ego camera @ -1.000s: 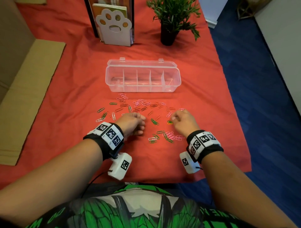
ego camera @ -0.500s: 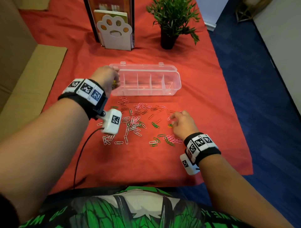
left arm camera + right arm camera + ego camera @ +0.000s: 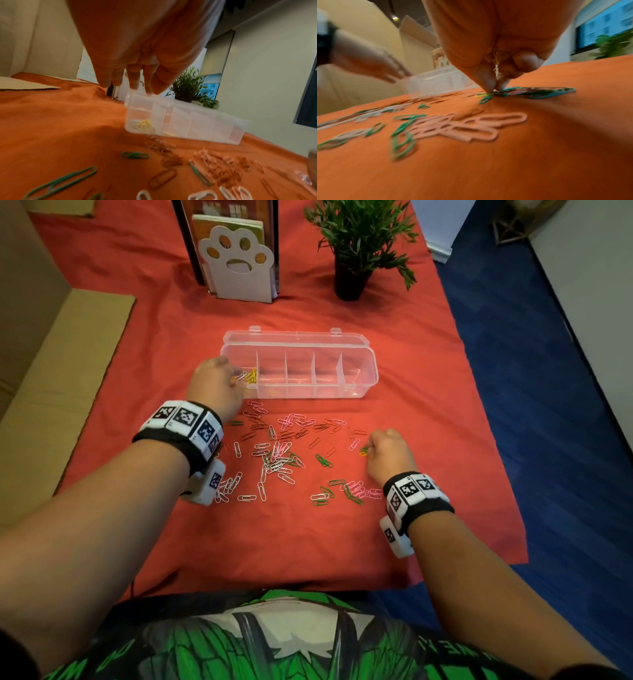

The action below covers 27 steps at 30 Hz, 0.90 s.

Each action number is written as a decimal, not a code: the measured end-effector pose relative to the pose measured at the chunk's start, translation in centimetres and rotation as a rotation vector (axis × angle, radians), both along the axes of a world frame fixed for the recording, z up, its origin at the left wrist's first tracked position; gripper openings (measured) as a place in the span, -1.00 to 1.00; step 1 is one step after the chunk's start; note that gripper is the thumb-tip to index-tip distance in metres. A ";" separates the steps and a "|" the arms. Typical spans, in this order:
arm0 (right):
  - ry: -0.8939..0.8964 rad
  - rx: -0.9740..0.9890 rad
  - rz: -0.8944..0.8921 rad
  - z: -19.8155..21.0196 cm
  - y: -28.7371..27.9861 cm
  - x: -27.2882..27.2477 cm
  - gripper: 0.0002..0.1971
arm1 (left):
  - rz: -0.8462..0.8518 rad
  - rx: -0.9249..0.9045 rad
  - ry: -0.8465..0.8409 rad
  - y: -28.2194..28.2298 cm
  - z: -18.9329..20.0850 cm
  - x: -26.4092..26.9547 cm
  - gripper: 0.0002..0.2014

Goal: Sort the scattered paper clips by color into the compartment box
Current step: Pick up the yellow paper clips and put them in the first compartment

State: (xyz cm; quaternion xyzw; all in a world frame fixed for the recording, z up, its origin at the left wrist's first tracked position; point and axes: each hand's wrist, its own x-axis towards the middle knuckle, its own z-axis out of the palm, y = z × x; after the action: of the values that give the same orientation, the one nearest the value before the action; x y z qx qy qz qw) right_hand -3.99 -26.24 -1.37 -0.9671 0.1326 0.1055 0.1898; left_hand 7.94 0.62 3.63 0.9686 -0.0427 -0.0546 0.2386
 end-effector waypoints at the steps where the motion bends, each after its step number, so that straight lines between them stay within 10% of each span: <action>1: -0.015 0.006 -0.036 0.1 -0.3 0.3 -0.83 | -0.014 0.013 0.005 0.3 -0.4 -0.3 -0.62; 14: 0.070 -0.306 0.166 0.9 1.6 0.0 -0.76 | -0.047 -0.051 0.060 0.4 -0.9 -1.3 -0.57; 22: 0.007 0.201 -0.057 2.5 1.5 2.1 -0.74 | -0.057 -0.102 0.058 0.7 -1.0 -1.6 -0.58; 27: 0.025 0.019 -0.063 2.1 -1.3 0.9 -0.69 | 0.024 -0.215 -0.039 1.1 -1.2 -1.4 -0.64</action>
State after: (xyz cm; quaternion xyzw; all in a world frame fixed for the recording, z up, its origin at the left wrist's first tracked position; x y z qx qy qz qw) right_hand -3.12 -27.59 0.77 -0.9592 0.1645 0.1129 0.2005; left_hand 6.52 1.71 2.38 0.9388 -0.0416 -0.0281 0.3408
